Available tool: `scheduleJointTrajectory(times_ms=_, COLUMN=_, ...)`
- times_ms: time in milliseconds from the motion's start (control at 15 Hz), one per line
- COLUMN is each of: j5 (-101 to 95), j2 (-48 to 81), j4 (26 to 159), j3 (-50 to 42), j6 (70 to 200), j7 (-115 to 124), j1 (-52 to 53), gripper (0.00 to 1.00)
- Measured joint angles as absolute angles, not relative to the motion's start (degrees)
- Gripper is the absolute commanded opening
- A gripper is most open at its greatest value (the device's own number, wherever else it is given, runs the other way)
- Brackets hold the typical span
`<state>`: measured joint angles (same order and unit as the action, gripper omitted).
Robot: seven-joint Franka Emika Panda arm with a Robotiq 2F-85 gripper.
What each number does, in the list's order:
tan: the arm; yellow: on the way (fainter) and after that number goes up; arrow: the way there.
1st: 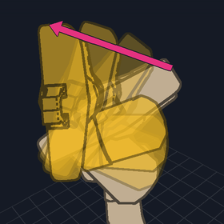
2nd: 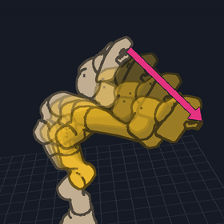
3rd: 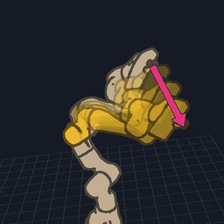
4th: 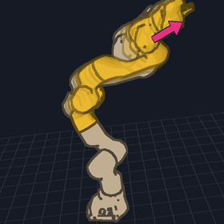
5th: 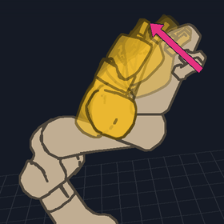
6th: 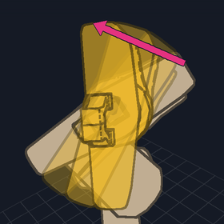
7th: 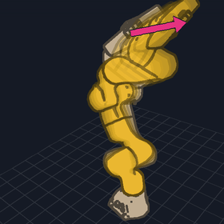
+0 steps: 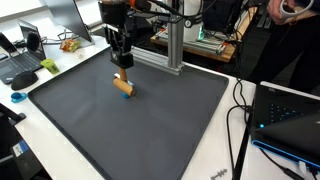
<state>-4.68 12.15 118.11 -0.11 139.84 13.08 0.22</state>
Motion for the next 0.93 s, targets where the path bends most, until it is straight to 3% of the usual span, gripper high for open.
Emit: scheduleJointTrajectory(times_ms=933, j5=-5.3, j2=13.6, j4=118.0, j3=-1.0, j6=139.9, j7=14.1, j1=1.2, gripper=0.22)
